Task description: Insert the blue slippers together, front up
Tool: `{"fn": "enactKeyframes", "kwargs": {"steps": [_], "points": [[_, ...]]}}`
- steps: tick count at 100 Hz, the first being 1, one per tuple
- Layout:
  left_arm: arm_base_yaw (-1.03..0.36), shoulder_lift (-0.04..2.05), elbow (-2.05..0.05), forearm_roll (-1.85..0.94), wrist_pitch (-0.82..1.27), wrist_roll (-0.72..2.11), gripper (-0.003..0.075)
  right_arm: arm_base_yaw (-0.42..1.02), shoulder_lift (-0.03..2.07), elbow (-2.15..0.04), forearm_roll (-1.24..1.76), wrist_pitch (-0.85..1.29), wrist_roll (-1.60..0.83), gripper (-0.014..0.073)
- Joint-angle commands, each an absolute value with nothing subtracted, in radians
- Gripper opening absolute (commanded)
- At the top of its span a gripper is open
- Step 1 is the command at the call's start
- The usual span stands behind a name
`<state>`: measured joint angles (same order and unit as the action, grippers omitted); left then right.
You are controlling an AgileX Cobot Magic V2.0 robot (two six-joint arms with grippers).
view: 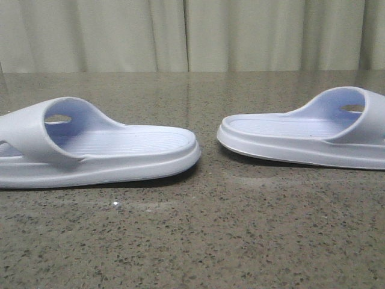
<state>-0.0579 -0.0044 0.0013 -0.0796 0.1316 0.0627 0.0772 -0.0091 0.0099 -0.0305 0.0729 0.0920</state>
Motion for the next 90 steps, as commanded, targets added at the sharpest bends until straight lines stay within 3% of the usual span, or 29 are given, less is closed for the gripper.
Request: {"fn": "enactKeyframes", "kwargs": {"steps": [1, 90], "points": [[-0.063, -0.033, 0.009, -0.089, 0.047, 0.056, 0.0016, 0.077, -0.030, 0.031, -0.039, -0.010, 0.090, -0.0107], [-0.063, -0.033, 0.009, -0.089, 0.047, 0.056, 0.0016, 0.077, -0.030, 0.031, -0.039, -0.032, 0.090, -0.0107]]}}
